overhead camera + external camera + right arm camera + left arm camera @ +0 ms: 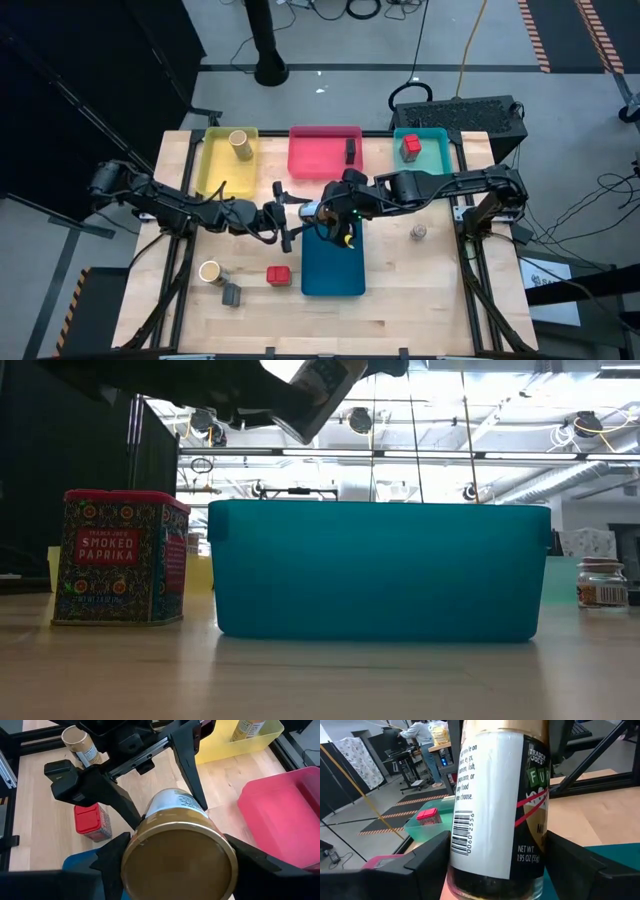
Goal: Sort spices by type
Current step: Put the right gold seasoning bottle into the yellow bin
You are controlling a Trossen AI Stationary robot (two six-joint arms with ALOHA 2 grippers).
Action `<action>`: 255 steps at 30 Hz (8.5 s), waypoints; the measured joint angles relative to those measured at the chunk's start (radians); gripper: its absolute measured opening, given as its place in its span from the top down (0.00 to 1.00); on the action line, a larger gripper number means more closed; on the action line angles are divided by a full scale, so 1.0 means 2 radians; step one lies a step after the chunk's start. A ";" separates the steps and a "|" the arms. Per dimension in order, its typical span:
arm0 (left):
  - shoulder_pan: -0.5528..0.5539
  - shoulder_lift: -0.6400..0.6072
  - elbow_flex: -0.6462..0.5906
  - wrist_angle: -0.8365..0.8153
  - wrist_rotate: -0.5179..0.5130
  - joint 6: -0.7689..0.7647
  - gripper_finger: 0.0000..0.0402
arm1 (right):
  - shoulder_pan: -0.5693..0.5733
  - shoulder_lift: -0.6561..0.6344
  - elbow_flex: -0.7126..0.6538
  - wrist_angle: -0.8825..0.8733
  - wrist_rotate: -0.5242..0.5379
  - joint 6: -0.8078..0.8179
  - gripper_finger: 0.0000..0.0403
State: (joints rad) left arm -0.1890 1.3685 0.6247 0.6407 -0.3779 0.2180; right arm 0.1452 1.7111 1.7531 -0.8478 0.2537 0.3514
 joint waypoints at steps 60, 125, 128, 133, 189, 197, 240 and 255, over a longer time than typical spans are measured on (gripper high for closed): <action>-0.053 -0.006 -0.114 0.382 0.097 0.013 0.21 | 0.022 0.001 -0.208 0.627 -0.063 -0.263 0.39; -0.034 0.000 0.132 -0.092 -0.038 -0.058 0.09 | 0.058 -0.075 -0.208 0.275 0.149 -0.245 0.39; -0.032 0.005 0.132 -0.089 -0.017 -0.054 0.09 | 0.058 -0.075 -0.208 0.275 0.149 -0.245 0.39; -0.025 0.020 0.132 -0.070 0.002 -0.054 0.09 | 0.058 -0.075 -0.208 0.275 0.148 -0.245 0.39; 0.244 -0.203 0.112 -0.709 -0.161 -0.444 0.30 | -0.065 -0.190 -0.346 0.228 0.168 -0.158 0.18; 0.273 -0.204 0.048 -0.628 -0.137 -0.447 0.30 | -0.083 -0.197 -0.369 0.254 0.145 -0.171 0.18; 0.393 -0.203 -0.114 -0.403 -0.078 -0.402 0.25 | -0.083 -0.197 -0.369 0.292 0.121 -0.193 0.18; 0.393 -0.211 -0.114 -0.392 -0.079 -0.389 0.23 | -0.083 -0.197 -0.369 0.291 0.121 -0.190 0.18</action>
State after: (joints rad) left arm 0.5964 0.9459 0.3962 -0.1426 -0.5351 -0.5601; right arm -0.0204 1.3178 1.0153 -0.2653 0.4950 -0.0277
